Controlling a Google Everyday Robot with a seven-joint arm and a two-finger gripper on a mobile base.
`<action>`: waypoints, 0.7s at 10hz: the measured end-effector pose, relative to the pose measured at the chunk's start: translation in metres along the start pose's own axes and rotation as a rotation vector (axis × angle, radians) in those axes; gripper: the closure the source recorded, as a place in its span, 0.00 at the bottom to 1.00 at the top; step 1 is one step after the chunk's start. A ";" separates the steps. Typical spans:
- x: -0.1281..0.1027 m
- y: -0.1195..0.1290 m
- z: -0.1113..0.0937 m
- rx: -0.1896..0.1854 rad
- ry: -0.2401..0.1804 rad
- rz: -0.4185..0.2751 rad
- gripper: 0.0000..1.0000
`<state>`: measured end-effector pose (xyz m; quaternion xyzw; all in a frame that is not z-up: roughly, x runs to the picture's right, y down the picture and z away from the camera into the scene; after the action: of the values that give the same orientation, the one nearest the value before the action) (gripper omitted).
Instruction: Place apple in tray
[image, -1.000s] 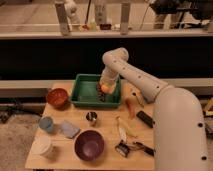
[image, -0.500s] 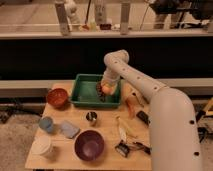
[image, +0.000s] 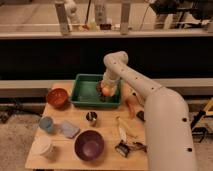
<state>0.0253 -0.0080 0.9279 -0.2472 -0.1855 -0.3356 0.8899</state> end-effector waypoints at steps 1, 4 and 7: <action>-0.001 0.001 0.003 -0.006 -0.002 0.000 0.36; 0.000 0.004 0.003 -0.004 0.009 0.019 0.20; 0.000 0.004 -0.001 -0.002 0.015 0.021 0.20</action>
<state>0.0279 -0.0061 0.9256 -0.2474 -0.1758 -0.3282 0.8945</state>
